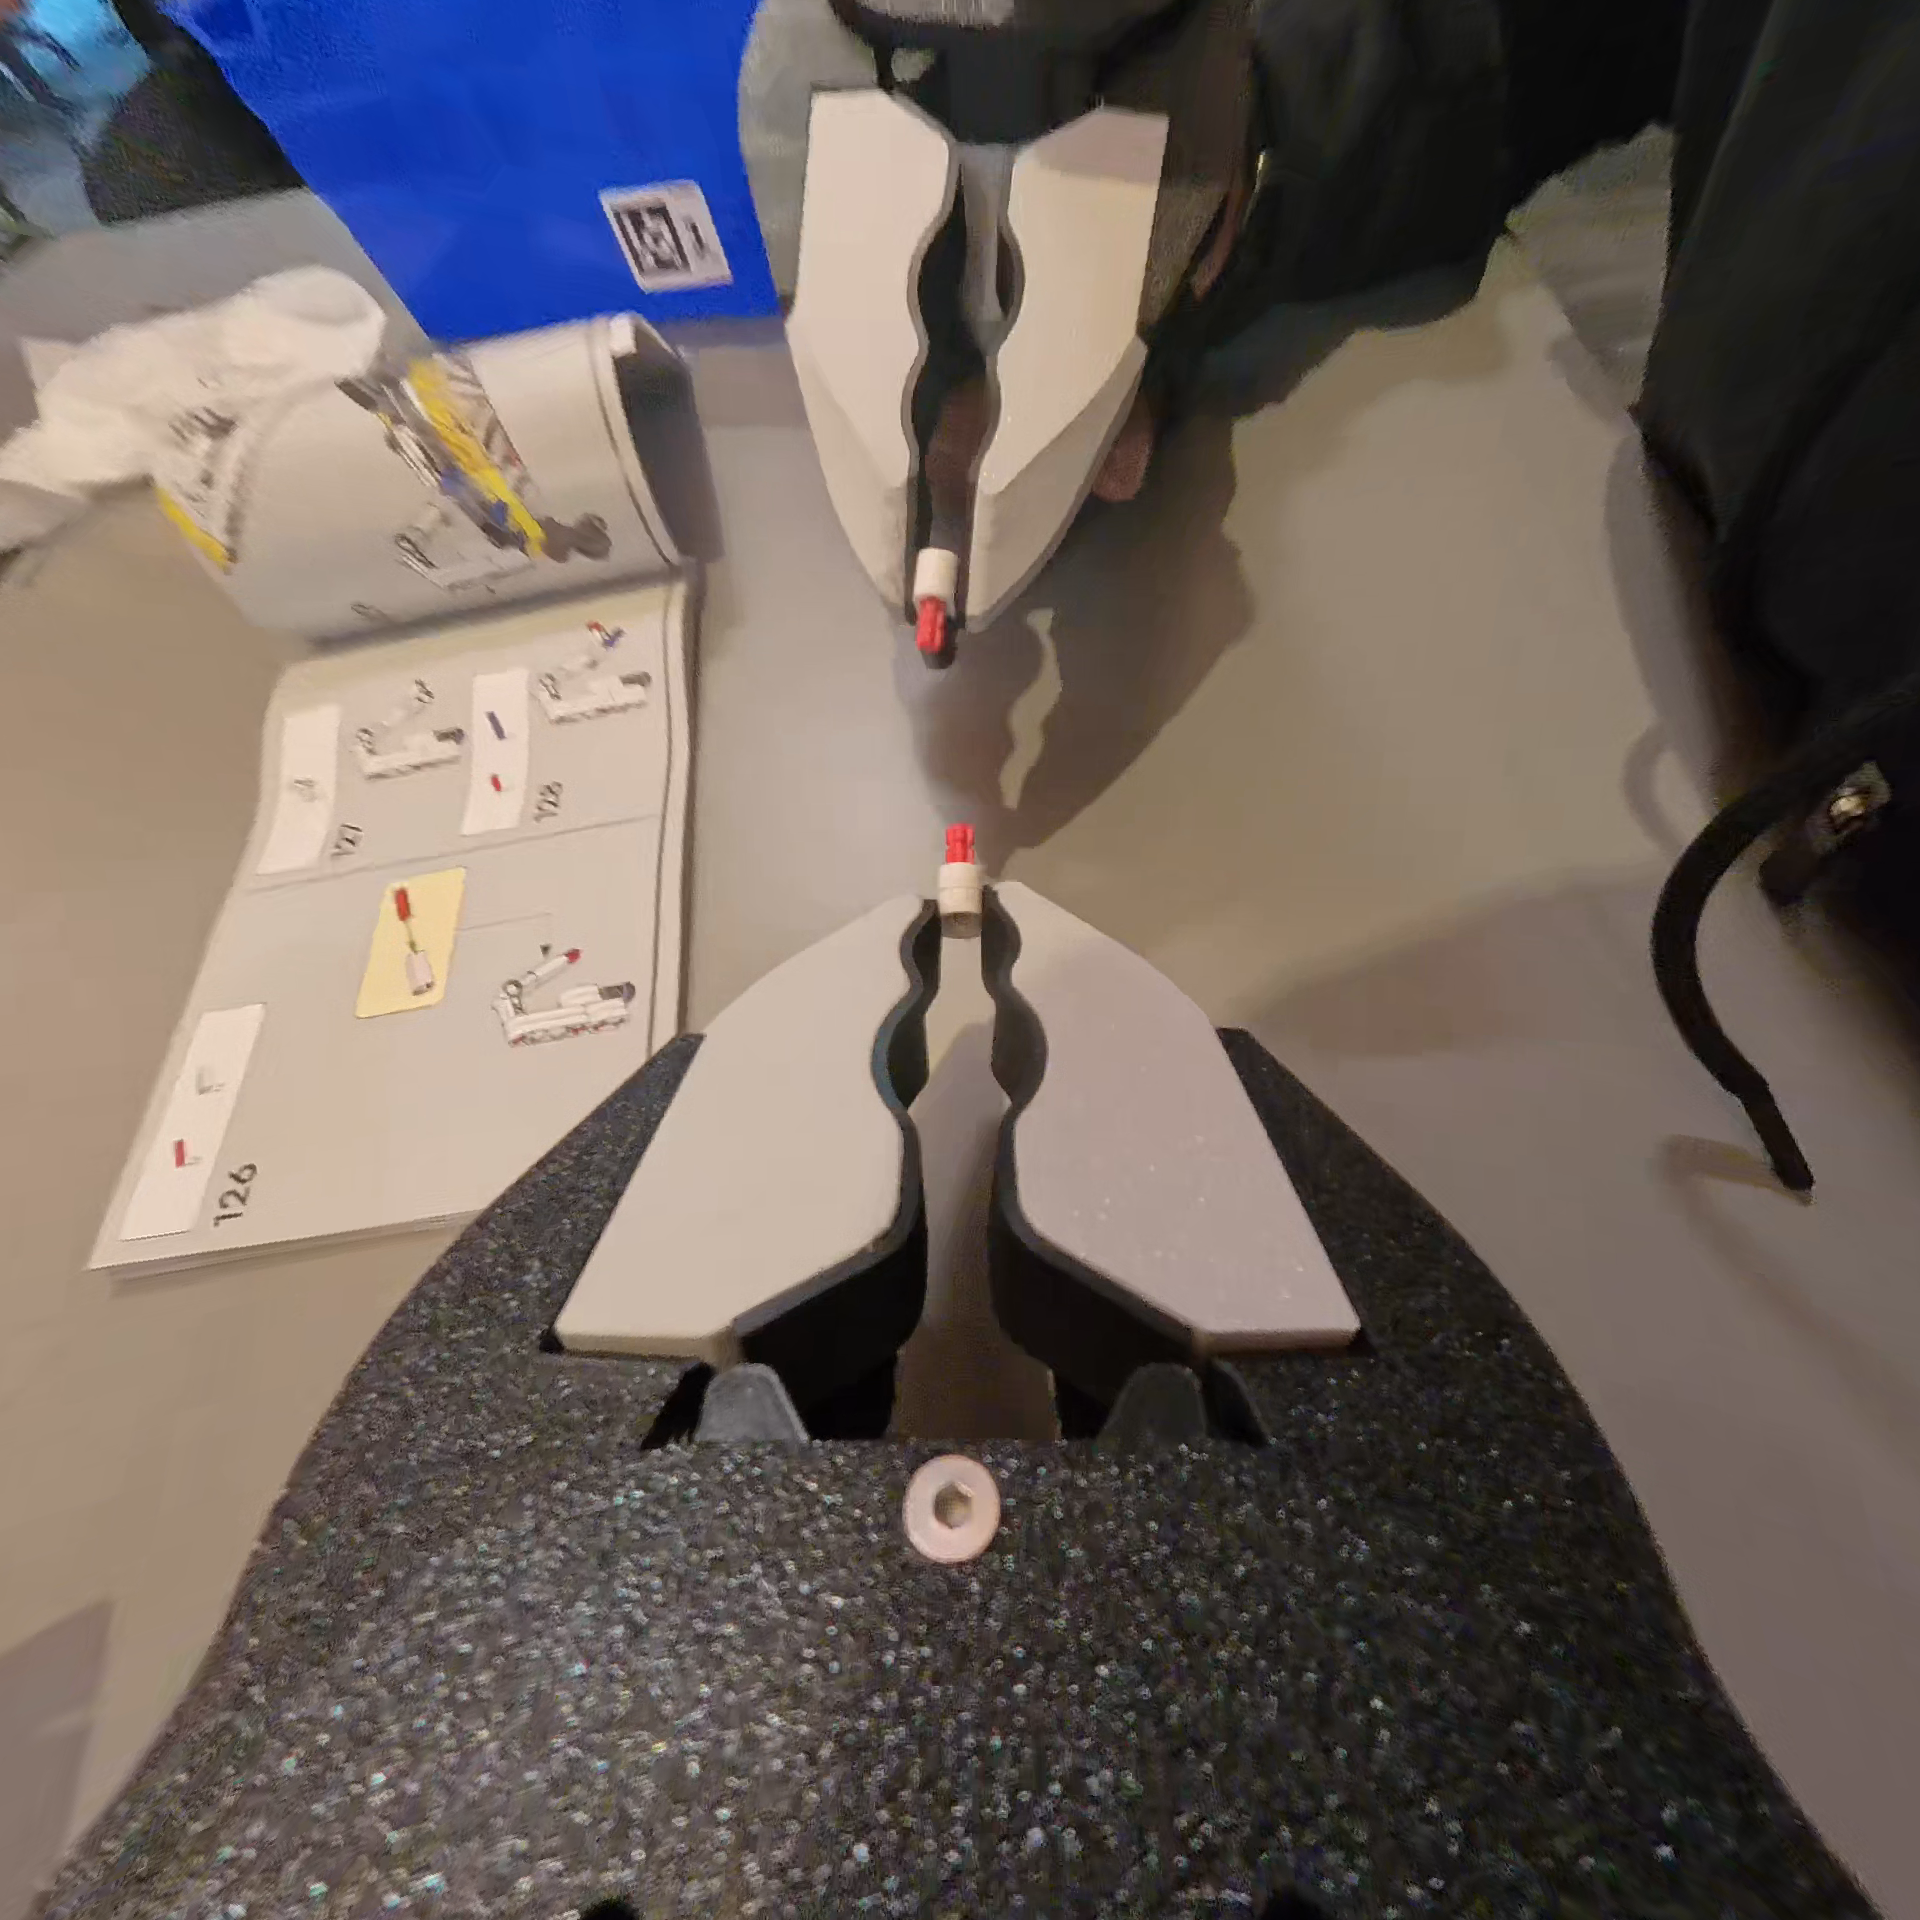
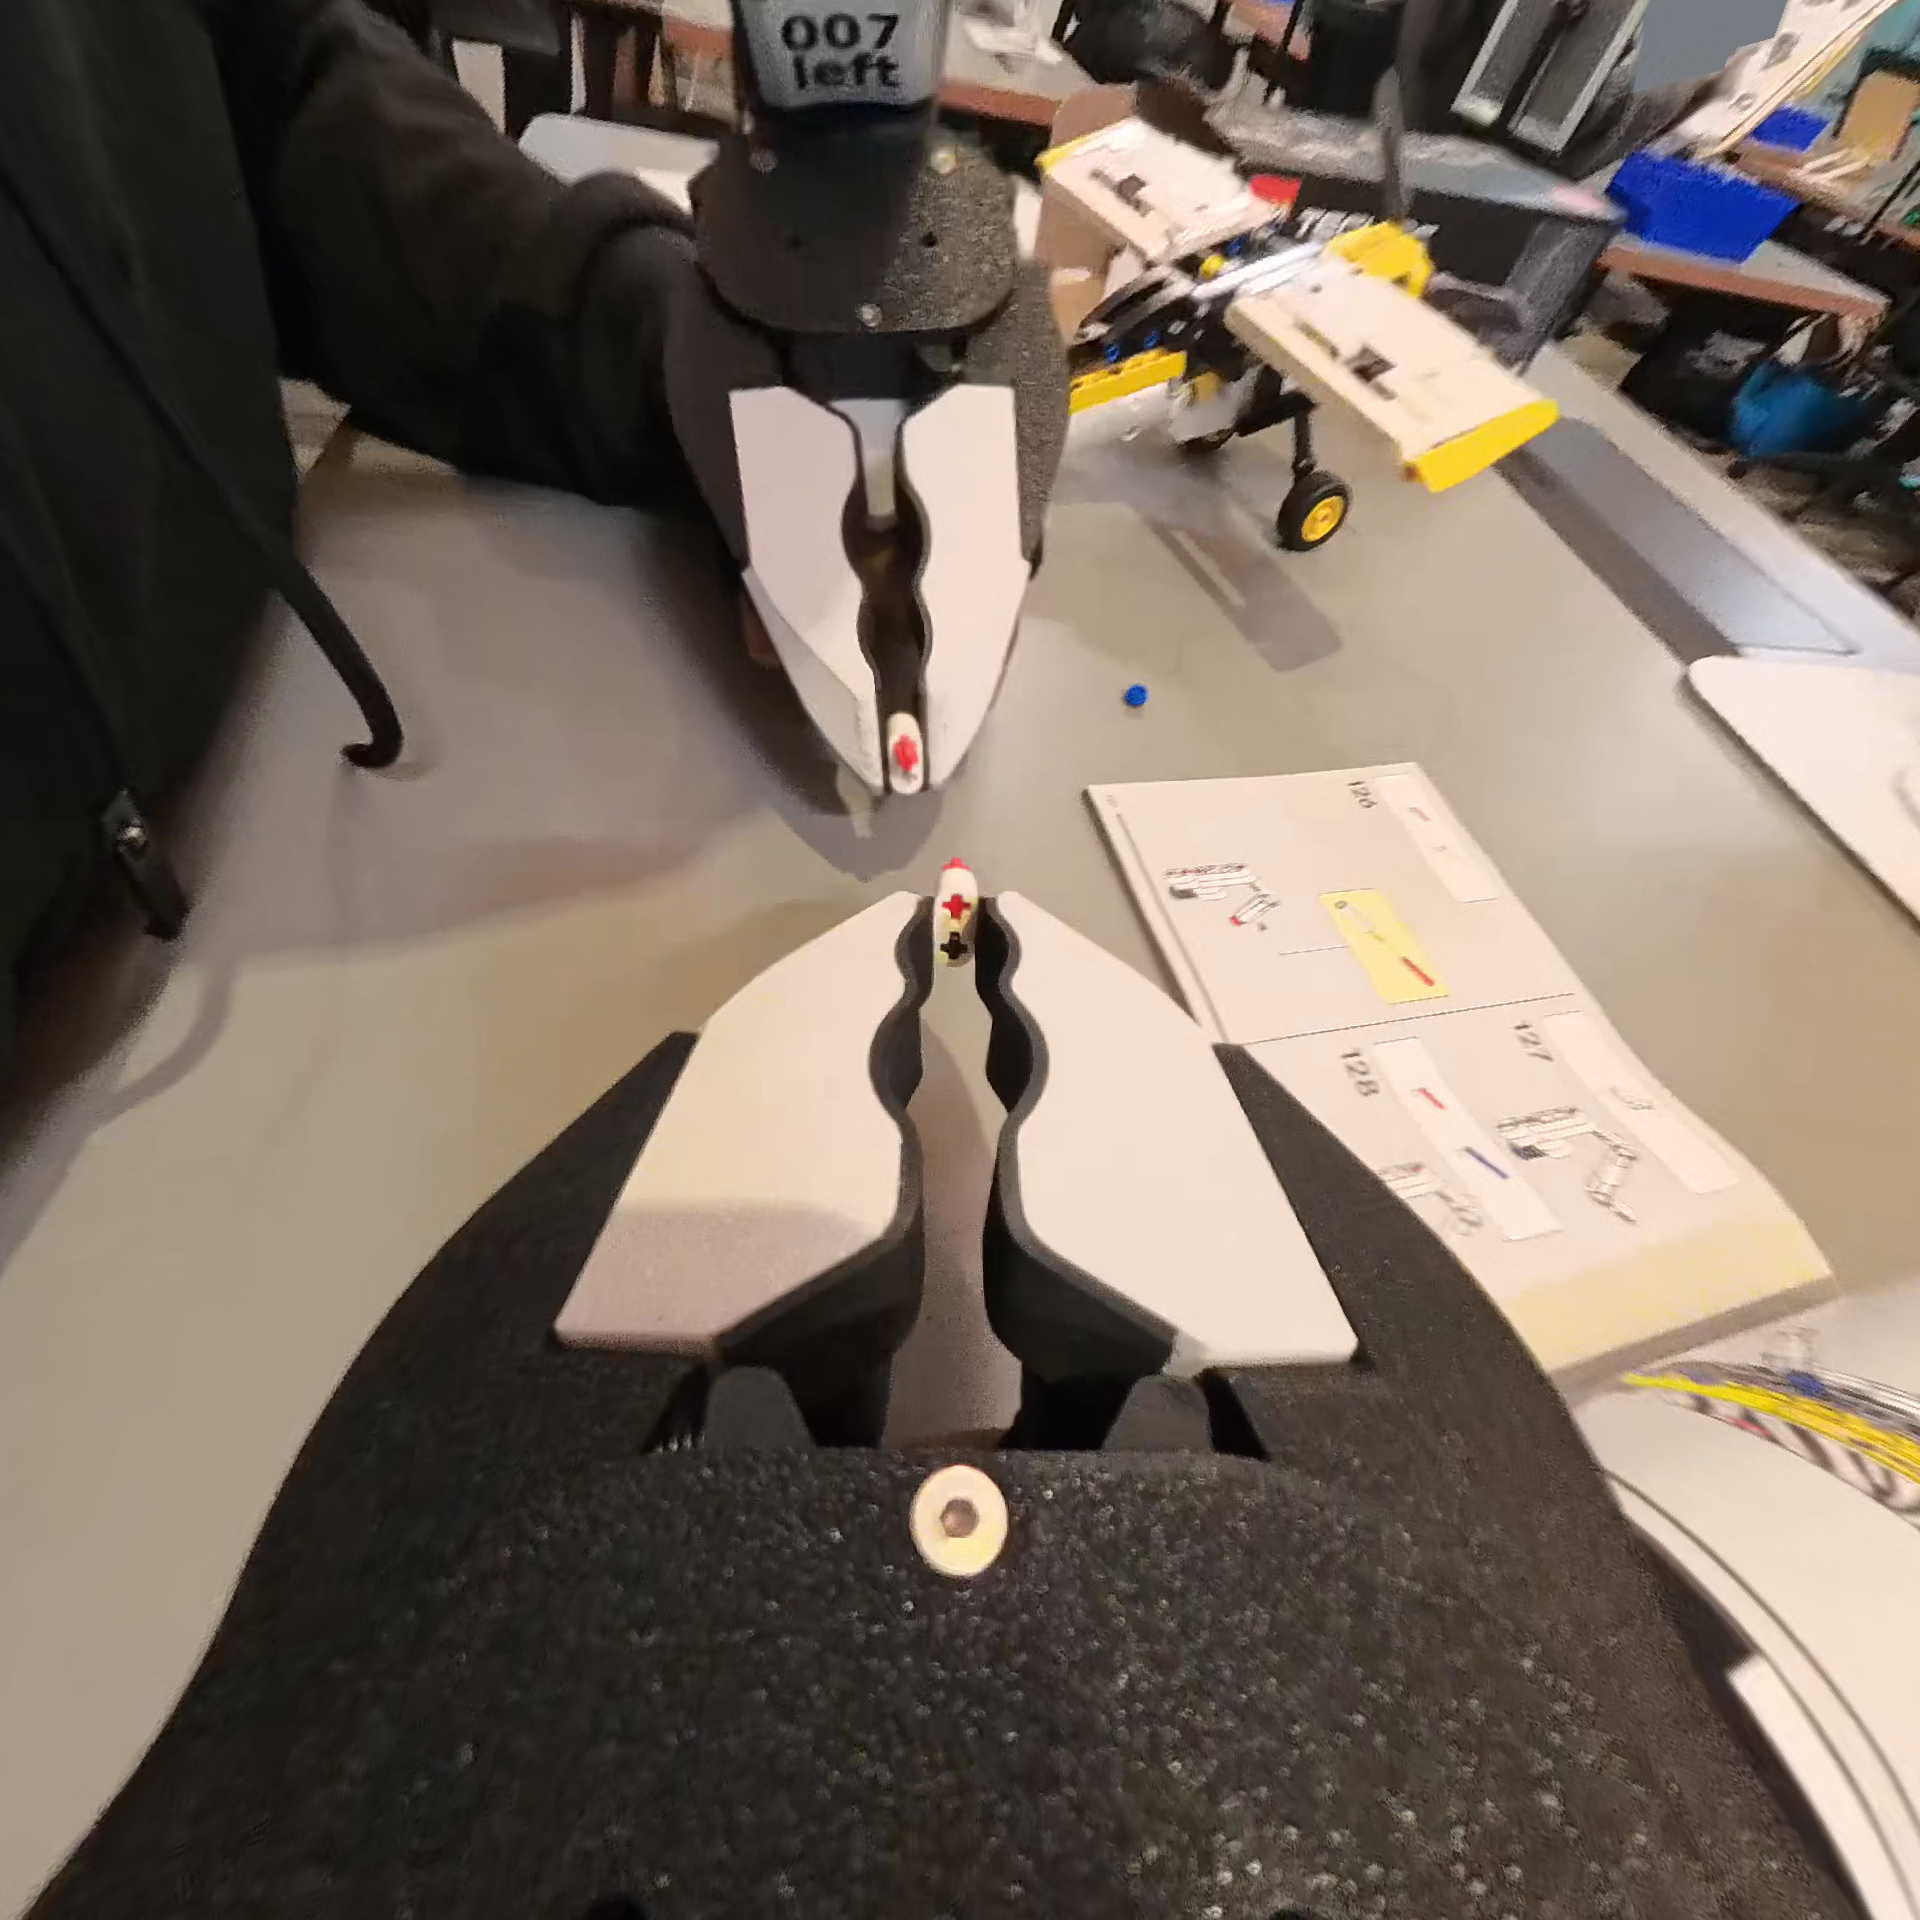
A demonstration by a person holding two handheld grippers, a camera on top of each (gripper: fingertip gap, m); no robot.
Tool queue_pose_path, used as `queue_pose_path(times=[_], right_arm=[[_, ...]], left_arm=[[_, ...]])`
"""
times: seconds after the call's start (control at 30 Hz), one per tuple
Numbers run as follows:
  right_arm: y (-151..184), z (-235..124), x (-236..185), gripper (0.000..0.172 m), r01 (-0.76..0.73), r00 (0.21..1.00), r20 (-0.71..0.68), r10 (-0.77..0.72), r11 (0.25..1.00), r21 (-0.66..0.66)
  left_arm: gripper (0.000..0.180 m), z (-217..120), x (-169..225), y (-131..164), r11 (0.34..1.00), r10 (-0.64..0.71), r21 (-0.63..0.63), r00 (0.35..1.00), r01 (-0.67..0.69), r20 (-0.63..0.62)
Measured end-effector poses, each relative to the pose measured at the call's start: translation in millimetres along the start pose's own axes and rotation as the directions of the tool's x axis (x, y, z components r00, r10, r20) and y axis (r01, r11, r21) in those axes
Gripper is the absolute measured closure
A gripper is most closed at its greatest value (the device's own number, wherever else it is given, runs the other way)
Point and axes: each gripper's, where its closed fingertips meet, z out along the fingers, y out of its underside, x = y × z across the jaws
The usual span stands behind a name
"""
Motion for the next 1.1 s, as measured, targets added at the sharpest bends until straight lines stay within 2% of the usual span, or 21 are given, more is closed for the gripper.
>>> queue_pose_path(times=[0.27,0.43,0.53,0.83,1.1], right_arm=[[11.9,10.9,-5.3,0.164,0.027,1.0,0.012,-0.025,0.994,-0.103],[27.5,17.6,-11.1,0.164,0.066,0.997,0.045,-0.057,0.968,-0.242],[28.1,19.2,-14.2,0.164,0.093,0.995,0.057,-0.081,0.962,-0.255],[39.8,19.9,-18.1,0.156,0.175,0.984,0.078,-0.158,0.931,-0.321],[16.9,20.1,-22.6,0.152,0.128,0.99,0.082,-0.112,0.965,-0.227]], left_arm=[[0.172,11.9,3.5,12.6,0.99,0.071,-0.127,0.997,-0.066,0.03],[0.172,7.8,4.6,0.8,0.999,-0.035,-0.043,0.999,0.034,-0.02],[0.172,7.5,7.1,-5.9,0.997,-0.073,-0.005,0.996,0.073,-0.045],[0.172,17.4,14.0,9.3,0.988,0.08,-0.134,0.997,-0.078,0.007],[0.172,17.4,17.0,3.5,0.988,0.107,-0.117,0.994,-0.105,0.015]])
